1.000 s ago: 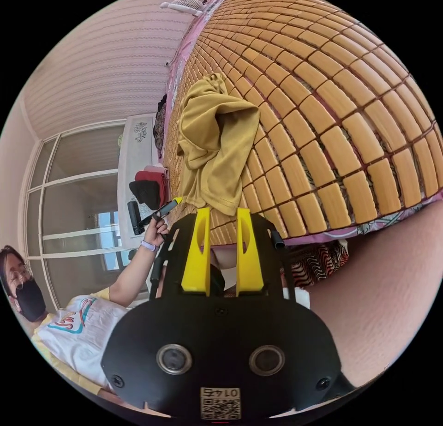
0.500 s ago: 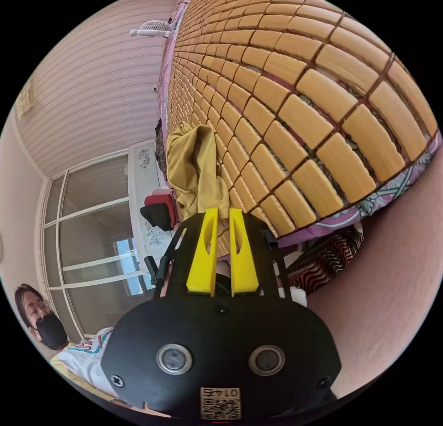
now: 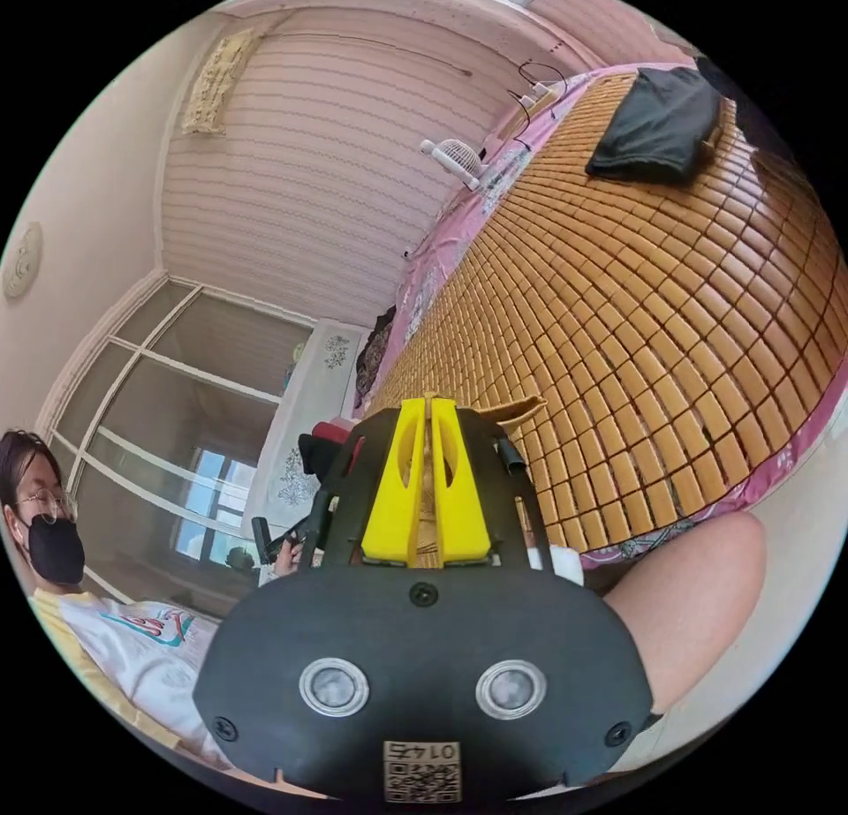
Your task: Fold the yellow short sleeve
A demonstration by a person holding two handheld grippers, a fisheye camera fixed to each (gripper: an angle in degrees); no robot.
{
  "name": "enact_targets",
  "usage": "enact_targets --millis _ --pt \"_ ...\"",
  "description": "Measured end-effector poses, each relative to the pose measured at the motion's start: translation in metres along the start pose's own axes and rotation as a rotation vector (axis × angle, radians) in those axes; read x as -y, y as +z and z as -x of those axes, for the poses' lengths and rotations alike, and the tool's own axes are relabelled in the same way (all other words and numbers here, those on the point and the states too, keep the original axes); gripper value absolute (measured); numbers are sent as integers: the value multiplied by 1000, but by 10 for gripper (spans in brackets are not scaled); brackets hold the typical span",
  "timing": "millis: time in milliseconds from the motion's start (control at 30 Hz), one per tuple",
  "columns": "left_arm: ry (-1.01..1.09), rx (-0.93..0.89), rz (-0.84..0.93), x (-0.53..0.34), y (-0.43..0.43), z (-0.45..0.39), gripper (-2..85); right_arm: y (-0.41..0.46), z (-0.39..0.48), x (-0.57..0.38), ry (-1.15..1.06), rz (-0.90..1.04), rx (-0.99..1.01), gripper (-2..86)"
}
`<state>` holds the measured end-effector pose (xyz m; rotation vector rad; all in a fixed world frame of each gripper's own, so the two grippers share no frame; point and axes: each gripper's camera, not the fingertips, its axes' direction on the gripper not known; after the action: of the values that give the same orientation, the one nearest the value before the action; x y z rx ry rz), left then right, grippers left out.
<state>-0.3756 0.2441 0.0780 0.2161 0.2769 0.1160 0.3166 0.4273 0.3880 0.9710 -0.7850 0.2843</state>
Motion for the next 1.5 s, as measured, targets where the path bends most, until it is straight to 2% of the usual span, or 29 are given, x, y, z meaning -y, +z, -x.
enact_targets --millis 167,267,400,567,700,767,900,1067,1233,1500 --pt "11 -18 -113 11 -43 -5 3 -25 63 11 -186 -54 -54 2" --pt "5 -36 -158 15 -64 -7 2 -33 87 19 -226 -78 -83 2" --pt "40 -21 -176 19 -80 -17 2 -26 123 50 -290 -20 -111 3" --pt "72 -46 -164 16 -87 -32 3 -7 231 116 -503 -51 -221 9" --pt "34 -171 -107 -5 -59 -39 3 15 276 164 -477 -84 -367 26" --pt "16 -177 -47 -18 -35 -41 3 42 270 175 -380 -26 -491 63" --pt "-99 -160 94 -52 22 -32 3 88 231 130 -375 124 -477 83" --pt "-192 -150 170 -71 46 -23 4 165 164 -10 -382 519 -547 87" --pt "-143 -126 178 -73 40 -32 4 180 170 -85 -417 525 -563 91" --pt "-124 -105 162 -90 24 -44 4 198 168 -106 -412 602 -646 28"
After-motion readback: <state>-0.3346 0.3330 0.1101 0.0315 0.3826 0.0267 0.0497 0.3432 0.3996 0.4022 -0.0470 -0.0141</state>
